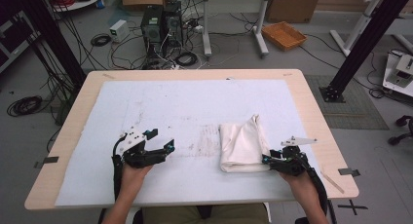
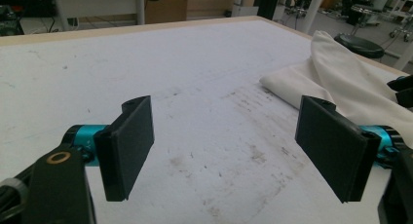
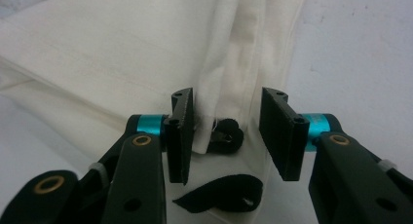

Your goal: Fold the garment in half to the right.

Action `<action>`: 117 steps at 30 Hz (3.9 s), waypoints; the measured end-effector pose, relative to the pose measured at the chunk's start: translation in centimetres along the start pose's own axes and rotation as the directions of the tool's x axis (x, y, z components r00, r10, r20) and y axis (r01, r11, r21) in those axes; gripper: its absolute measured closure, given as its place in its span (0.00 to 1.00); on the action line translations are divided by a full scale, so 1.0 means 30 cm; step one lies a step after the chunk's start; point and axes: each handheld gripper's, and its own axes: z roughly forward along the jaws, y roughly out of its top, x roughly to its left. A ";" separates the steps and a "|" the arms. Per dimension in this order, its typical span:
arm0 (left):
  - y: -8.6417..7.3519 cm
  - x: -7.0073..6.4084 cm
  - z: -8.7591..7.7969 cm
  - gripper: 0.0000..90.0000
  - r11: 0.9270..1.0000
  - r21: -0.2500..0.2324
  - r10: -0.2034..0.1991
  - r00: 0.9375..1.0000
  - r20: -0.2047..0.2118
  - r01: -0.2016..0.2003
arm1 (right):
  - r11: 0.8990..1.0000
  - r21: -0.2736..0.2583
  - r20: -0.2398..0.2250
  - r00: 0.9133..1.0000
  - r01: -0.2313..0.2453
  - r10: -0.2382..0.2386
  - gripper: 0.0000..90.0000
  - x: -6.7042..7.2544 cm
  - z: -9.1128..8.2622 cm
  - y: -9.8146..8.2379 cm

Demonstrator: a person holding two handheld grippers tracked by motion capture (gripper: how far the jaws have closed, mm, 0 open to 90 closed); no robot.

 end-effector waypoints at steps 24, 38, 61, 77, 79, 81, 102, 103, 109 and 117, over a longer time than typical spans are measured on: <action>-0.004 0.008 0.001 0.24 1.000 0.002 -0.016 1.000 -0.010 0.016 | 0.992 0.103 -0.011 0.997 -0.073 0.074 0.81 -0.039 -0.104 -0.016; -0.004 0.017 0.008 0.24 0.999 -0.003 -0.034 0.999 -0.014 0.034 | 0.965 -0.175 0.049 0.981 0.195 -0.189 0.59 0.030 -0.015 0.152; -0.007 0.013 0.016 0.24 0.999 0.010 -0.036 0.999 -0.010 0.036 | 0.944 0.032 -0.285 0.908 0.329 -0.307 0.69 0.212 0.151 0.162; -0.009 0.012 0.023 0.24 0.999 0.017 -0.033 0.999 -0.009 0.033 | 0.992 -0.096 0.094 0.993 0.082 -0.073 0.74 -0.032 0.113 0.211; -0.009 0.014 0.022 0.24 0.999 0.013 -0.037 0.999 -0.009 0.037 | 0.997 -0.042 0.101 0.993 0.071 -0.066 0.76 -0.062 0.144 0.210; -0.007 0.015 0.020 0.24 0.999 0.012 -0.035 0.999 -0.011 0.036 | 0.996 0.005 0.122 0.989 0.088 -0.088 0.76 -0.072 0.175 0.207; 0.007 0.040 -0.006 0.21 0.997 -0.062 0.038 0.999 0.020 -0.037 | 0.930 -0.325 0.019 0.984 0.174 -0.178 0.22 -0.154 -0.083 0.076; 0.008 0.041 -0.008 0.21 0.997 -0.069 0.044 0.999 0.016 -0.043 | 0.925 -0.345 0.015 0.986 0.161 -0.166 0.21 -0.158 -0.095 0.071; 0.006 0.047 -0.006 0.21 0.996 -0.062 0.057 0.998 0.015 -0.056 | 0.922 -0.360 0.018 0.989 0.143 -0.147 0.21 -0.183 -0.123 0.051; 0.007 0.047 -0.007 0.21 0.997 -0.059 0.042 0.999 0.028 -0.041 | 0.930 -0.343 0.035 0.991 0.131 -0.127 0.20 -0.188 -0.136 0.050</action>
